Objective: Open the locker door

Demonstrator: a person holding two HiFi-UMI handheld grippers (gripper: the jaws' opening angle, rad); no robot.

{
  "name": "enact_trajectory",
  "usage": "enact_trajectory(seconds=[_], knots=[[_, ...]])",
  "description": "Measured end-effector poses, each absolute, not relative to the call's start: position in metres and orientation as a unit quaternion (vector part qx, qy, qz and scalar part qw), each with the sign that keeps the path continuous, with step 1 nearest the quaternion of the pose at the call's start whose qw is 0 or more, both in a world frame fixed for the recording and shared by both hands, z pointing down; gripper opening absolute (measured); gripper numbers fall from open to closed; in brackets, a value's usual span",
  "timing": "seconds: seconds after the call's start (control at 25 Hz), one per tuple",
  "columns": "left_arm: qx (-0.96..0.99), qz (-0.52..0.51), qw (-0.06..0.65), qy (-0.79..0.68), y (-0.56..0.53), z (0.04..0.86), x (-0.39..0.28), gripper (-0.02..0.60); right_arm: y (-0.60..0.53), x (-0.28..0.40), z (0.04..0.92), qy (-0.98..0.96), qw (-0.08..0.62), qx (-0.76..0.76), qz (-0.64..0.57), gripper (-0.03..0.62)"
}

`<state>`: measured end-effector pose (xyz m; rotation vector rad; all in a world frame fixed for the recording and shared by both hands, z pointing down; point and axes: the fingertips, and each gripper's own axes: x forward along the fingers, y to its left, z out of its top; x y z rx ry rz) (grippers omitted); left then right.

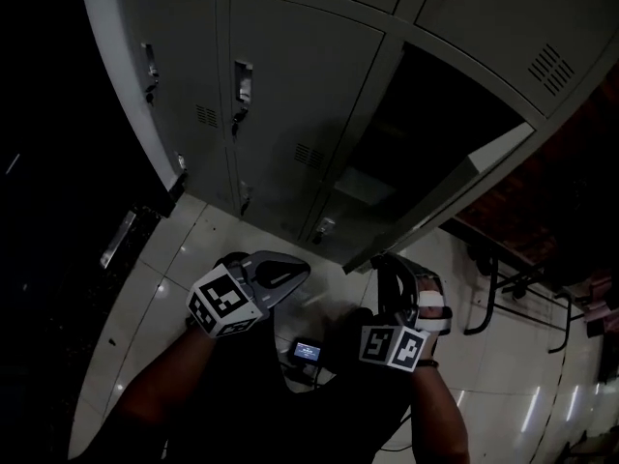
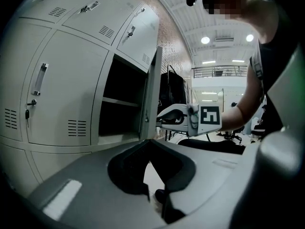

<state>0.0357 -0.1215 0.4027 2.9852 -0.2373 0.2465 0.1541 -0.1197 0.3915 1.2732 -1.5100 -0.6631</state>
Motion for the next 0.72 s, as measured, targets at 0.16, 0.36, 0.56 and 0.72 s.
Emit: enact_trajectory(seconds=[0.16, 0.36, 0.56, 0.72], knots=[[0.992, 0.08, 0.07, -0.067, -0.116, 0.401, 0.048, 0.012, -0.088, 0.177, 0.393, -0.624, 0.504, 0.539, -0.258, 0.044], [0.992, 0.097, 0.063, -0.047, -0.108, 0.406, 0.067, 0.012, -0.057, 0.209, 0.396, -0.604, 0.513, 0.557, -0.25, 0.044], [0.993, 0.1, 0.061, -0.033, -0.099, 0.406, 0.086, 0.012, -0.037, 0.24, 0.398, -0.579, 0.531, 0.566, -0.251, 0.044], [0.992, 0.108, 0.055, -0.022, -0.092, 0.409, 0.102, 0.012, -0.026, 0.258, 0.4, -0.57, 0.54, 0.567, -0.251, 0.053]])
